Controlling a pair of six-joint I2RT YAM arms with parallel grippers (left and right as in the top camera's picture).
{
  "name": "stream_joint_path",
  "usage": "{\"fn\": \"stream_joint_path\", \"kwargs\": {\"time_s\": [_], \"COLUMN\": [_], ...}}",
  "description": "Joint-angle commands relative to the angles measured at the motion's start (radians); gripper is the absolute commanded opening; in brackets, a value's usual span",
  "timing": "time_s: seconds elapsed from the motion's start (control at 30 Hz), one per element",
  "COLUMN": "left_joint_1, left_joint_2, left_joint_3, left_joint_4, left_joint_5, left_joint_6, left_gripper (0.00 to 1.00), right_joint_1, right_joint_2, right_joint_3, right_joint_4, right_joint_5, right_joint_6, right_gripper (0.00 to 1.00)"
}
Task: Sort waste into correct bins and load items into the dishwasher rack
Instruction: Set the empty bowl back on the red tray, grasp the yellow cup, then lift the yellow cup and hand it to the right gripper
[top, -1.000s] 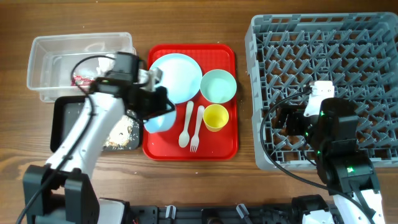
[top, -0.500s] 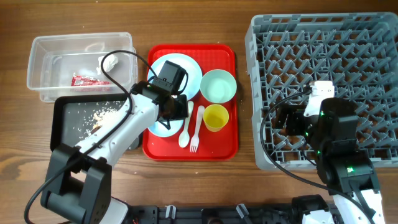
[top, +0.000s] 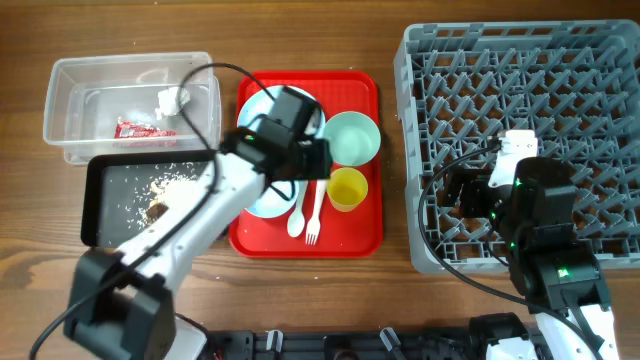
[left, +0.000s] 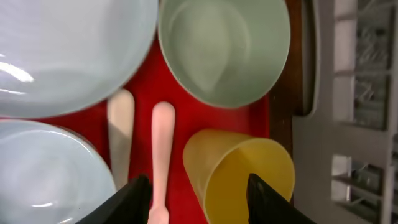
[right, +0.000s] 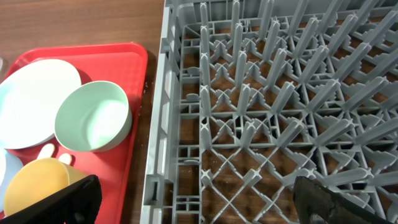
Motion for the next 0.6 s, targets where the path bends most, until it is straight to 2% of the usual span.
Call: {"fn": "stream_joint_path", "kwargs": {"time_s": [0.0,0.07,0.13,0.2,0.27,0.37,0.43,0.5,0.57], "left_joint_1": [-0.058,-0.08,-0.084,-0.082,-0.081,-0.055,-0.028,0.016,0.095], "left_joint_2": [0.088,0.135,0.163,0.165,0.161,0.137,0.103,0.052,-0.002], "left_joint_3": [0.004,0.004,0.004,0.005,0.005,0.005,0.008,0.008,0.008], "left_joint_4": [-0.032,-0.033,-0.033,-0.026,-0.01,-0.01,-0.013,-0.005,0.034], "left_joint_5": [-0.029,-0.04,-0.069,-0.08,-0.079,-0.07,-0.011,0.108,0.311], "left_joint_6": [0.008,0.008,0.007,0.008,0.008,0.004,0.004,0.005,0.008], "left_gripper": [0.49,0.46,0.34,0.13,0.04,0.04,0.04,0.04,0.04], "right_joint_1": [-0.001,-0.001,-0.002,-0.001,-0.001,-0.002,-0.002,-0.002,-0.002], "right_joint_2": [0.0,0.0,0.0,0.0,0.0,0.0,0.0,0.0,0.01], "right_joint_3": [0.019,0.019,0.019,0.019,0.019,0.019,0.019,0.019,0.019], "right_joint_4": [0.0,0.0,-0.003,-0.006,-0.006,-0.006,0.003,0.038,0.091], "right_joint_5": [0.013,0.013,0.013,0.013,0.013,0.014,0.015,0.007,-0.111], "right_joint_6": [0.003,0.003,0.003,0.003,0.003,0.002,0.002,0.003,-0.005], "right_gripper": [1.0,1.0,1.0,1.0,1.0,1.0,1.0,1.0,1.0]}}
